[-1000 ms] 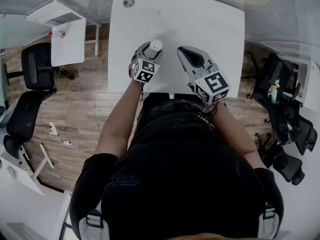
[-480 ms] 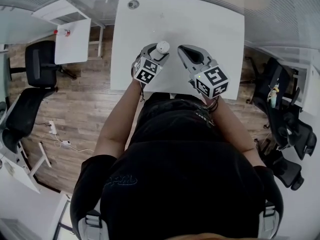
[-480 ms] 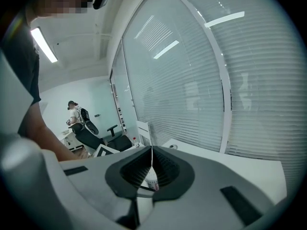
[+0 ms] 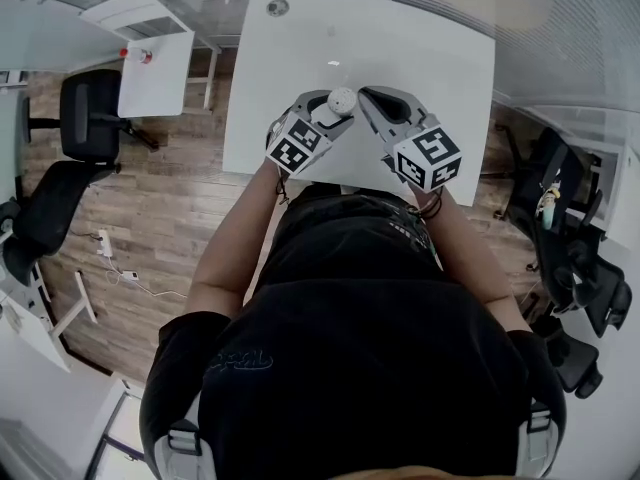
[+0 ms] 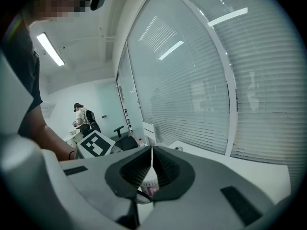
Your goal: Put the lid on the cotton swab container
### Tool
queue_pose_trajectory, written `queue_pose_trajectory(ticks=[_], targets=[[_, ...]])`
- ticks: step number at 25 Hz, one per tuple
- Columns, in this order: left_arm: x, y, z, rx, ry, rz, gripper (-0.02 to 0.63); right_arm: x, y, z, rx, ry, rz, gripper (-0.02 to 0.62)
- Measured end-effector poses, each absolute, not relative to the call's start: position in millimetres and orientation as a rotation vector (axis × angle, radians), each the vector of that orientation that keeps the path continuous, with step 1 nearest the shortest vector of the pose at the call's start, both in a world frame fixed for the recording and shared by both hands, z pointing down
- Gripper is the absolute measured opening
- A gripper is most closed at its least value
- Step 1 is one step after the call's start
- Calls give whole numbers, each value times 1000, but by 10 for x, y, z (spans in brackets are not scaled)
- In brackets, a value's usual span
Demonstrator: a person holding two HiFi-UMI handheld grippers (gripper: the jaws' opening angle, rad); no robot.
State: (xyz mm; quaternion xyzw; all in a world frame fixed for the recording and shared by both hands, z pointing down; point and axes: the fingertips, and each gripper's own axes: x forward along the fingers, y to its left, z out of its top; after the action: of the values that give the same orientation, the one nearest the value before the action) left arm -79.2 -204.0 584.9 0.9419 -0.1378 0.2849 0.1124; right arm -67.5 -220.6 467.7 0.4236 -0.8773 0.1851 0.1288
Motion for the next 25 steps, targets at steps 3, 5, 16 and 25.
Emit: queue_pose_trajectory(ticks=[3,5,16,25], targets=[[-721,-1956,5707,2757,-385,805,256,-634,-2168,4640,1192,-2582,529,25],[-654,-1892,5620,2773,-371,820,256,-578,-2147,4597,1172,-2600,523,26],[-273,-1495,5380,2795,-282,904,256,-112,-2018,4398,1056,-2689,515,32],[17,-1218,5268,2818,-249,967,258,174,-1873,4402,905,-2742,592,122]])
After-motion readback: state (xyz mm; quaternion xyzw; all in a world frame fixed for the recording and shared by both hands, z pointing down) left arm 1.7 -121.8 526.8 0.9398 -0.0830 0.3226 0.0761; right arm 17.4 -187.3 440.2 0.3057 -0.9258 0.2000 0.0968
